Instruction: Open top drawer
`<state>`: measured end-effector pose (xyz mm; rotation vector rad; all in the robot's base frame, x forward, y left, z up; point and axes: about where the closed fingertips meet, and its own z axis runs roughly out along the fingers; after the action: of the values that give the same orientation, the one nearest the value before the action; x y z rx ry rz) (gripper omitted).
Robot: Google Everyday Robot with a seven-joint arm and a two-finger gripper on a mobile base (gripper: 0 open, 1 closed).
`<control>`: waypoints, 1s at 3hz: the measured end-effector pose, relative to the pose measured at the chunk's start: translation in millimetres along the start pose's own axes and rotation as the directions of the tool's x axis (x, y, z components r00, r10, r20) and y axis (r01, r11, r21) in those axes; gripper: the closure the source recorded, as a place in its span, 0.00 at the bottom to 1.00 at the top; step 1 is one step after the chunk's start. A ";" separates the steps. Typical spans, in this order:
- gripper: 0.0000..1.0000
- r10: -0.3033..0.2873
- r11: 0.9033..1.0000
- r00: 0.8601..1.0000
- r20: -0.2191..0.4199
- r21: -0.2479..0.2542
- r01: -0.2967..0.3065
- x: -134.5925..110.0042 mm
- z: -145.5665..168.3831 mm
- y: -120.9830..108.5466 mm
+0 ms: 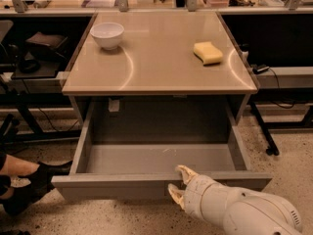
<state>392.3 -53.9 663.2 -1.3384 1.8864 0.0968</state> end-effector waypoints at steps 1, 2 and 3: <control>1.00 -0.009 1.000 1.000 -0.011 -0.019 0.009 0.6 -0.9 4.1; 1.00 -0.009 1.000 1.000 -0.011 -0.019 0.009 -0.2 -0.9 3.1; 1.00 -0.013 1.000 1.000 -0.012 -0.018 0.012 -0.5 -1.8 4.8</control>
Offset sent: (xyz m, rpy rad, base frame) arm -0.1439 -0.0213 -0.0161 -0.0674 0.0216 0.0823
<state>387.5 -52.3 663.0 -1.3656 1.8915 0.0995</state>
